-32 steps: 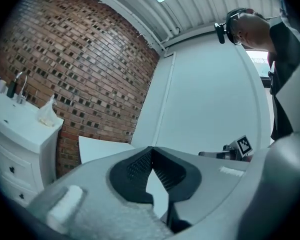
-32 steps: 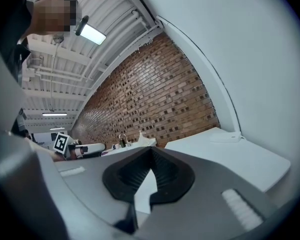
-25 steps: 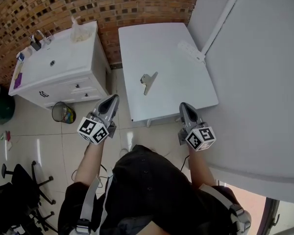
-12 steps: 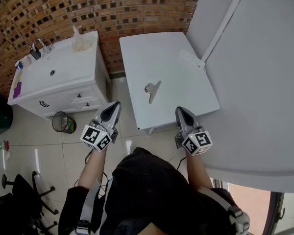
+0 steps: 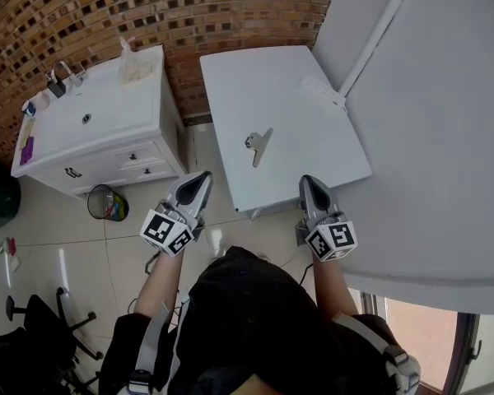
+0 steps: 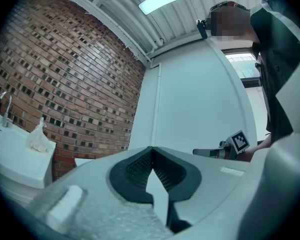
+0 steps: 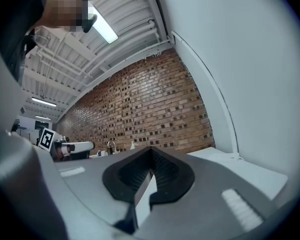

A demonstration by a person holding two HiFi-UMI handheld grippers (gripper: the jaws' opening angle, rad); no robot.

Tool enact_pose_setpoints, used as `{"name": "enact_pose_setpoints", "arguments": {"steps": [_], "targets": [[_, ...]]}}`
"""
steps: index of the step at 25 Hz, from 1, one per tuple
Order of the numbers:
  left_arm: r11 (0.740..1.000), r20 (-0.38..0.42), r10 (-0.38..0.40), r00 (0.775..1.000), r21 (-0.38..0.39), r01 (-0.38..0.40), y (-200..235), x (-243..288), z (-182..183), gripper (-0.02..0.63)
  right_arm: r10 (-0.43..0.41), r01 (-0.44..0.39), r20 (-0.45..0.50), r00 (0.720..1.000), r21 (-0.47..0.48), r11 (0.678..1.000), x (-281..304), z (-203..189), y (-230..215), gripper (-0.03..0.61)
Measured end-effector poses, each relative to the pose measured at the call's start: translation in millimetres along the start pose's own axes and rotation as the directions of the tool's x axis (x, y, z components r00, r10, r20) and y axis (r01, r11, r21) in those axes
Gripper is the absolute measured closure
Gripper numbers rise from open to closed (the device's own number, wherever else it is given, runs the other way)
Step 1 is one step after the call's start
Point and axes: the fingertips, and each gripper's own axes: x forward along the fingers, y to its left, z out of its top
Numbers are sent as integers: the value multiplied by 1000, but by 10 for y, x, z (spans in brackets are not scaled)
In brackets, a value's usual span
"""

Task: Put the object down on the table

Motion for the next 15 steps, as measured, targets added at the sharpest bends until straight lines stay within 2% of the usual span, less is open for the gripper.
{"name": "enact_pose_setpoints", "arguments": {"steps": [4,7,10,12,15], "targets": [[1000,-7,-14,1000,11,14,-18,-18,-17,614,19,-19,-15,1000,10,1000,-12,-73,76,577],[999,-3,-1,1000,-33,1,-36,-39,23,614,30,-30,-30,999,4,1000,-29,-119,101,577],[998,10,12,1000,-69,-11,-8,-75,28,614,-7,6,-30,1000,-11,1000,-45,-102,-27,577],[999,6,12,1000,-53,-12,29,-122,-40,614,-28,26,-40,999,-48,999,-49,-103,-70,577],[999,-12,24,1000,-43,-24,78,-201,-125,614,-15,7,-70,997,-124,992,-48,-156,17,577]]}}
